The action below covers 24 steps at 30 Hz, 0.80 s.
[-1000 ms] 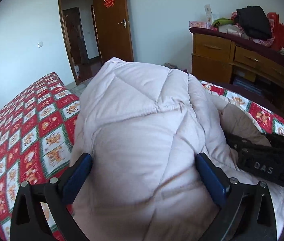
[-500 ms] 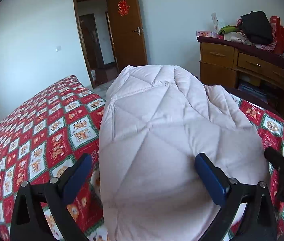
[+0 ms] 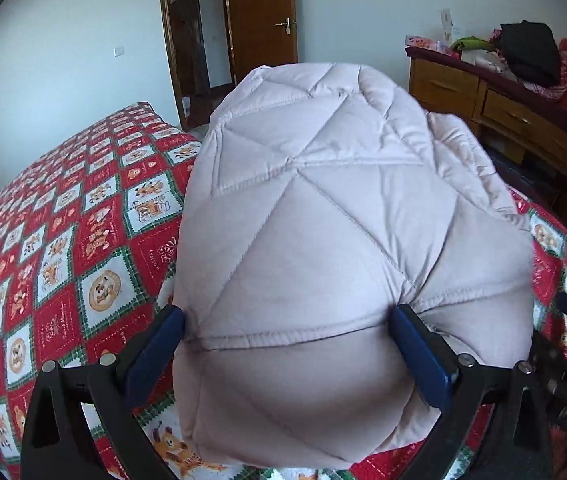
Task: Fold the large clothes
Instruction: 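Lower the jacket bundle onto the quilt and open both grippers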
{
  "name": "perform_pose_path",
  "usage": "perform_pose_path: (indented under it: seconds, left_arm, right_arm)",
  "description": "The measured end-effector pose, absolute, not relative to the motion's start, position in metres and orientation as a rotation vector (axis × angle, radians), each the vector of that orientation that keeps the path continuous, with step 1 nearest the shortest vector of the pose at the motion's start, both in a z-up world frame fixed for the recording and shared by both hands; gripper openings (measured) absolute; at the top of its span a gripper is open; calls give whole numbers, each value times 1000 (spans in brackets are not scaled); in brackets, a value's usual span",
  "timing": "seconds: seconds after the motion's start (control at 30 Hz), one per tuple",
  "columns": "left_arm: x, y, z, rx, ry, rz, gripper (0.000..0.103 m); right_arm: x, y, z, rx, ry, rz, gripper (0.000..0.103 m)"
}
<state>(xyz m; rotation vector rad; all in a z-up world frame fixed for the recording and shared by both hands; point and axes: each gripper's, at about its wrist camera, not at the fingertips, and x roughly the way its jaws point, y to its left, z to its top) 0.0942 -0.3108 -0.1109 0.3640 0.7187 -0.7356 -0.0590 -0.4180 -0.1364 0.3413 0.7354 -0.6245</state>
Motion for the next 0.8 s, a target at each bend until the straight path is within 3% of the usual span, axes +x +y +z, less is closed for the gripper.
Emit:
perform_pose_path:
  seconds: [0.1,0.53,0.8]
  left_arm:
    - [89,-318,-117,429,677,-716,102]
    - [78,-318,-112,443,649,-695,102]
    - [69,-292,-108,402,752,-710,102]
  right_arm:
    - [-50,-406,-142,306,779,-609,93]
    - [-84,-412,-98,299,679,-598,93]
    - [-71,-404,-112,335,726,-558,93]
